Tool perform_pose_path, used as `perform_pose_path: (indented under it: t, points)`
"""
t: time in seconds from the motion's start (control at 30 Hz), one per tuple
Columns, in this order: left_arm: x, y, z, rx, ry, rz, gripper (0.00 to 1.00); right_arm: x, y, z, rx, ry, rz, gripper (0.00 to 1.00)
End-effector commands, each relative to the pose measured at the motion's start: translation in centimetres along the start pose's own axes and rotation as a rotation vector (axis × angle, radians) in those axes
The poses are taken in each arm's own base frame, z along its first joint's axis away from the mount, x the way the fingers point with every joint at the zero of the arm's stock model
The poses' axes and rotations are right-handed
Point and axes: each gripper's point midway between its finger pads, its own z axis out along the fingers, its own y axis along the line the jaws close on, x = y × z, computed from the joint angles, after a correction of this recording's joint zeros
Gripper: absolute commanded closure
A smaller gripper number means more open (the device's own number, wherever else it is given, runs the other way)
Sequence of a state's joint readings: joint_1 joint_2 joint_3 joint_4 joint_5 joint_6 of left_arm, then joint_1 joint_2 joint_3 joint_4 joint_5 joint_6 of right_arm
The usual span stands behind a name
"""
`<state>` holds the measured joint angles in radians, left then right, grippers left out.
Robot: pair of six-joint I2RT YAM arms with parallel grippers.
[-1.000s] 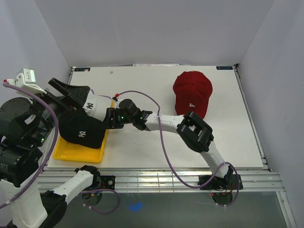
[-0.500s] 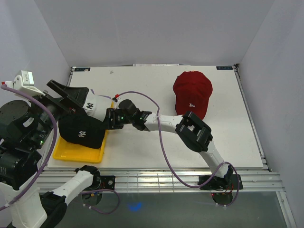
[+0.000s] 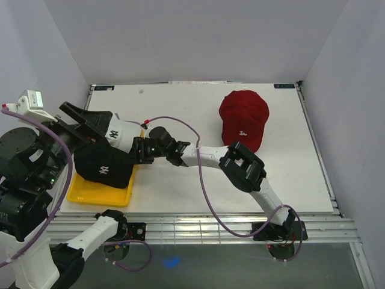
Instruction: Stack the hats
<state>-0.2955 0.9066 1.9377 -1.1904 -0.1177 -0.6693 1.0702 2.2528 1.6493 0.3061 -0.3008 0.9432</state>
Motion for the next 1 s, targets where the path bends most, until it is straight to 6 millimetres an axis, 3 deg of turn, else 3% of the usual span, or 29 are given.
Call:
perform_pose_path:
  t: [0.0,0.27,0.53,0.97]
  points:
    - [0.0,0.3,0.0,-0.011,-0.003,0.017,0.11,-0.5,2.0,0.8,-0.079,-0.012,-0.002,0.39]
    - [0.1,0.5,0.1,-0.018,-0.002,0.022,0.11,-0.3,2.7,1.2,-0.157,-0.018,0.02,0.4]
    - [0.1,0.5,0.1,-0.02,-0.002,0.023,0.11,-0.1,3.5,1.1,-0.221,-0.017,0.064,0.48]
    - [0.2,0.6,0.0,-0.018,0.001,0.024,0.11,1.0,2.9,1.8,-0.268,0.025,0.139,0.48]
